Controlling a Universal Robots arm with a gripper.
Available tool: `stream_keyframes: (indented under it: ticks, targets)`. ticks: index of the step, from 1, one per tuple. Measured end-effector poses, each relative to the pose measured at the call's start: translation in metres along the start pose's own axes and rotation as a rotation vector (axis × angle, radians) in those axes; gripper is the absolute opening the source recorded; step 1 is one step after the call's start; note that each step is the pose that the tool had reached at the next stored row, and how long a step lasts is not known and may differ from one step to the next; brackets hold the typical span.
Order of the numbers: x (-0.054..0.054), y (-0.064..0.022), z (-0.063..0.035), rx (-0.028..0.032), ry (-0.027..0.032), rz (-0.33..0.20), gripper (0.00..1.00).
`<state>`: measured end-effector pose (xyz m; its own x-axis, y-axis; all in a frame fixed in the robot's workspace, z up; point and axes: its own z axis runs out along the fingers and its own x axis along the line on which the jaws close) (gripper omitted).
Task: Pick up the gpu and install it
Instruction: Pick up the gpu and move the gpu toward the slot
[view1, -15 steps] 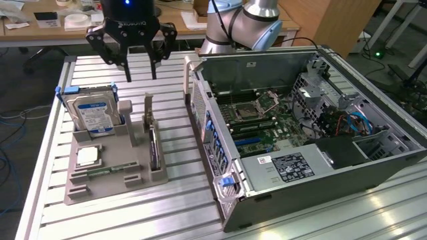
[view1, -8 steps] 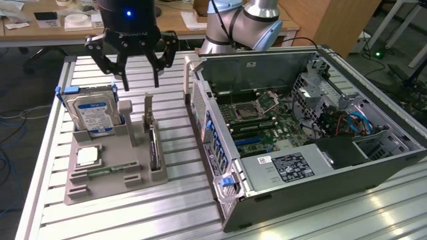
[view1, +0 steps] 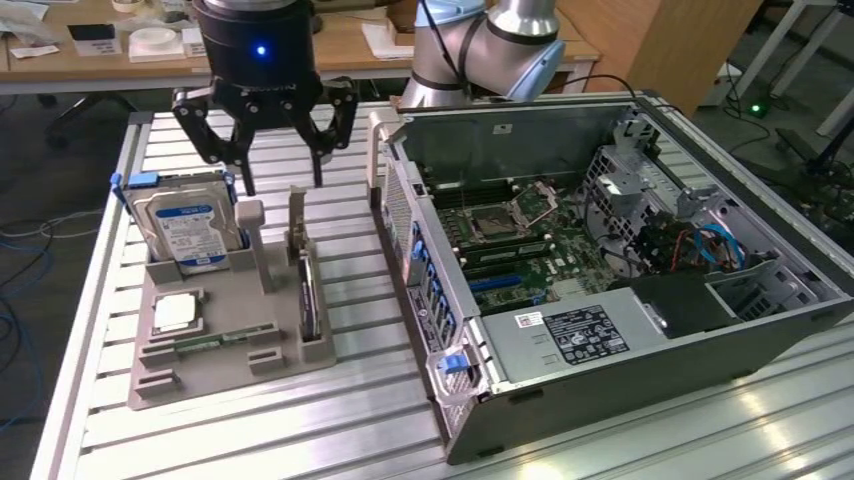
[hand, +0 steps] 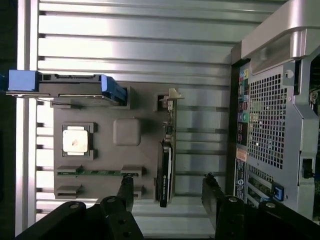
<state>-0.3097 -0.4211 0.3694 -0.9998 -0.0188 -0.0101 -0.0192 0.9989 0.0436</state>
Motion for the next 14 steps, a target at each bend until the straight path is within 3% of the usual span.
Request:
stream_keyframes:
  ticks: [7,14]
  targets:
    - [0.000,-0.0070,0.0124,-0.0001,0.0080,-0.020,0.66]
    - [0.000,-0.0099,0.0250,-0.0002,0.0082,-0.024,0.66]
